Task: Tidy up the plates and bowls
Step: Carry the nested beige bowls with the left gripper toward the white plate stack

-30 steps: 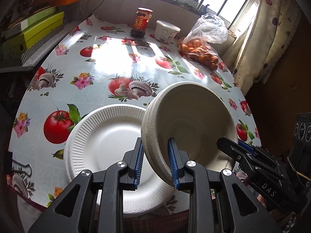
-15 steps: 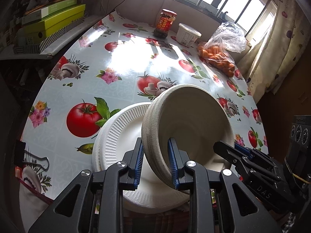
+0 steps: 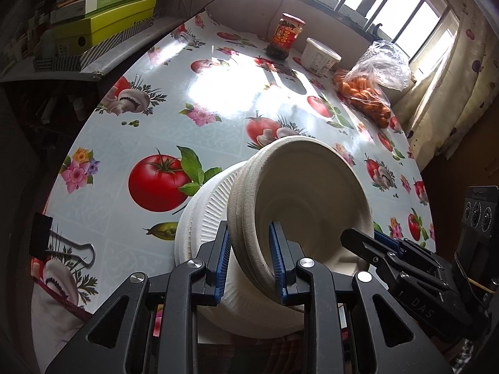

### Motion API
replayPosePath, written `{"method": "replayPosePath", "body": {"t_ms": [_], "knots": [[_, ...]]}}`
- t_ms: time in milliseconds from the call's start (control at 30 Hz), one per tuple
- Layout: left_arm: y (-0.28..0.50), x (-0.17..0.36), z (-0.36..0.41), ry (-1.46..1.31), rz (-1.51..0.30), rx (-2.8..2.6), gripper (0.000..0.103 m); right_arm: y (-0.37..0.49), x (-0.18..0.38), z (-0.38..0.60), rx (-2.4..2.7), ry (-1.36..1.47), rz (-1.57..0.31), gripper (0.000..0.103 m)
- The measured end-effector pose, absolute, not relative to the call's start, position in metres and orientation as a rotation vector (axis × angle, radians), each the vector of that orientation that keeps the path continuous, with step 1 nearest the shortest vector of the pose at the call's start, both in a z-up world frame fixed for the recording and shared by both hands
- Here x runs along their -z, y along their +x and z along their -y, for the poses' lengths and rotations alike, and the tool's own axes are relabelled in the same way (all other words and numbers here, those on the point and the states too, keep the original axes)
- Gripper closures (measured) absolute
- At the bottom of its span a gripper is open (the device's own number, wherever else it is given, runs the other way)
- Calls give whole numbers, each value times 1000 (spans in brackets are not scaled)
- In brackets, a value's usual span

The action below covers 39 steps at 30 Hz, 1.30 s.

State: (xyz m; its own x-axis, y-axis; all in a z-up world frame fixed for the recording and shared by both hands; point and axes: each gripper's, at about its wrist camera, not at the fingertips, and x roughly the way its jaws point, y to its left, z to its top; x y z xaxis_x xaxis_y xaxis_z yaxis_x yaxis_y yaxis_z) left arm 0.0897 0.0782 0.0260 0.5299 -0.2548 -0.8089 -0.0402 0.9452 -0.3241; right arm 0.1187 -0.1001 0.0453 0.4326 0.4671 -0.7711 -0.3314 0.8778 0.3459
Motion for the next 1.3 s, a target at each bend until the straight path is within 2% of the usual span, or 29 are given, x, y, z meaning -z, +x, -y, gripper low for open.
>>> {"method": "replayPosePath", "body": {"t_ms": [833,867,933,1000,1300], "knots": [[92,-19,-86,-350,-1033,141,77,121,-43,95,-499,146,-1019,77],[92,-19,-86,-349,-1031,141,77,122,-43,95,-500,145,-1019,76],[92,-19,-87,-351,-1025,141,67,122,-44,95,-504,147,-1018,73],[92,-20,-88,-359,-1020,145,63,122,-45,94,-505,146,-1013,71],[91,-24,-91,-374,-990,151,62,120,-48,94,-510,146,-991,63]]}}
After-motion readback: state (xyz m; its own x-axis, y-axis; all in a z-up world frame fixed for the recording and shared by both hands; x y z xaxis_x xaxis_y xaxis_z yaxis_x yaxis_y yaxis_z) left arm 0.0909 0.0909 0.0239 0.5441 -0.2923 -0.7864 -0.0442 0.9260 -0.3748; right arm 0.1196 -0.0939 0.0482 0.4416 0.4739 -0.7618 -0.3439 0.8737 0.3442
